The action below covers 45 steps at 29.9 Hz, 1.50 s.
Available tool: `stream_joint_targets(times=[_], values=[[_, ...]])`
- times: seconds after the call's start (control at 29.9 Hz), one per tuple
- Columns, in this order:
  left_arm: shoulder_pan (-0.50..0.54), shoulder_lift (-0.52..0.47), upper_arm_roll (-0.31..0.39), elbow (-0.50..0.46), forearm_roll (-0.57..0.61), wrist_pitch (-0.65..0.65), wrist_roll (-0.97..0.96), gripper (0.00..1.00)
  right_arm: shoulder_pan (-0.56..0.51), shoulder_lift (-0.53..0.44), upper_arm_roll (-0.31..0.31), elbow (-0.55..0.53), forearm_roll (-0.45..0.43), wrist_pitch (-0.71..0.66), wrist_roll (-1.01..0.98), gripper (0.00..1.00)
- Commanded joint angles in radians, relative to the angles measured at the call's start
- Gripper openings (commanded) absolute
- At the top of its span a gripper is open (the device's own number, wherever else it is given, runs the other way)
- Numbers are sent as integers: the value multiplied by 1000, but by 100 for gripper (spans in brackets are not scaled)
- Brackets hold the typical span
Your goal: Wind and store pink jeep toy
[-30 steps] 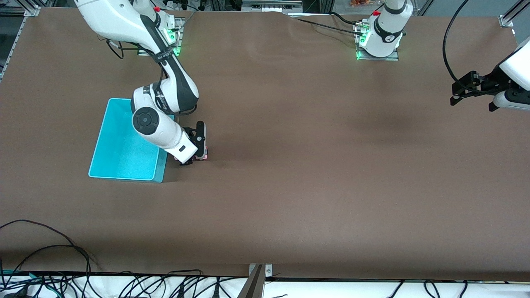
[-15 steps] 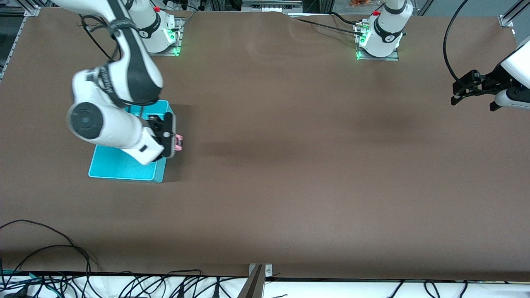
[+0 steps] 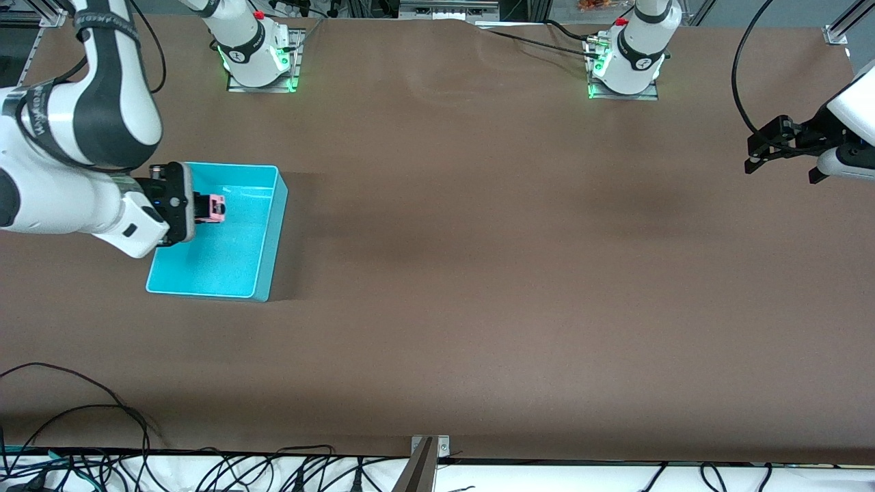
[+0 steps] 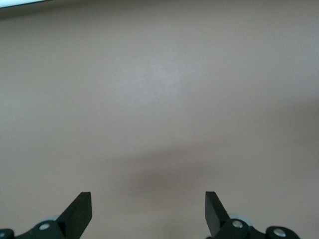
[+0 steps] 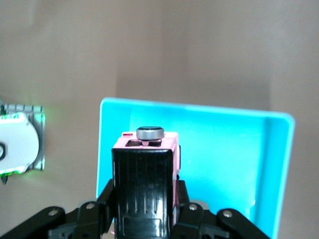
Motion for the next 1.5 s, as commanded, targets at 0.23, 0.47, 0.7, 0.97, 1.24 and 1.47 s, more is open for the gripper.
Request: stream_joint_targets(times=[0.23,0.47,0.7,0.97,1.24,1.47], values=[[5,11,-12,33,9,-18,-10,100,3,-126,-43,-436,19,333,-119,18],[5,9,-12,33,9,-20,-10,100,3,-132,-50,-605,20,508,-136,18],[4,8,-15,31,9,-20,-10,100,3,-120,-49,-699,23,631,-136,19],[2,8,-16,33,9,-21,-10,100,3,-78,-49,-723,29,685,-136,32],[1,8,-16,33,9,-21,-10,100,5,-54,-46,-722,52,700,-136,72],[-2,6,-18,33,9,-21,-11,100,7,-48,-43,-705,74,691,-139,100]])
